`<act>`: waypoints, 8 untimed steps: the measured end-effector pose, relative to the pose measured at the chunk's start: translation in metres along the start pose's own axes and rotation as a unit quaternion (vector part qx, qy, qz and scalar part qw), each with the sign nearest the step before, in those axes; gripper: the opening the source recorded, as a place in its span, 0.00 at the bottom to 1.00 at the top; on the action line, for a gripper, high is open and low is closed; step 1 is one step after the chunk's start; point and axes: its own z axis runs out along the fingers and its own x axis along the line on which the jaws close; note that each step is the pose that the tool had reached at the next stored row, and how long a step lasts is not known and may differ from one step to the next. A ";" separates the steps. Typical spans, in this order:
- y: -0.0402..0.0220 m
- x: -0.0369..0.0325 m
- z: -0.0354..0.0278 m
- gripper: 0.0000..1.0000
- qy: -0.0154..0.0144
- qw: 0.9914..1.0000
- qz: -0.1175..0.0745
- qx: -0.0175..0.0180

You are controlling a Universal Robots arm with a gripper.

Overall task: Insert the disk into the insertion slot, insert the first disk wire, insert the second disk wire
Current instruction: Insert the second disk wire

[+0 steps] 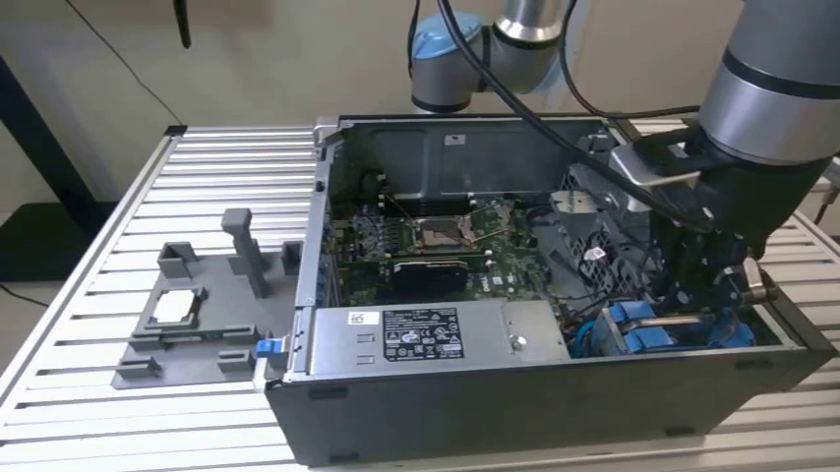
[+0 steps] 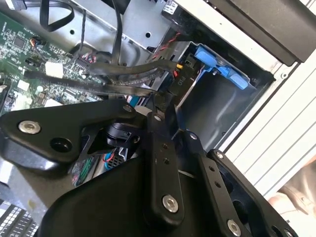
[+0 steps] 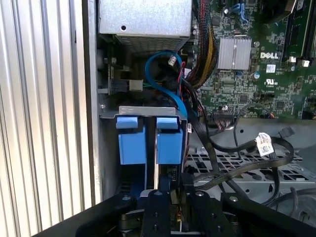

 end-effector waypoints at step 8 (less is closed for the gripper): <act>-0.0020 -0.0005 -0.0146 0.24 0.000 1.000 0.000 -0.001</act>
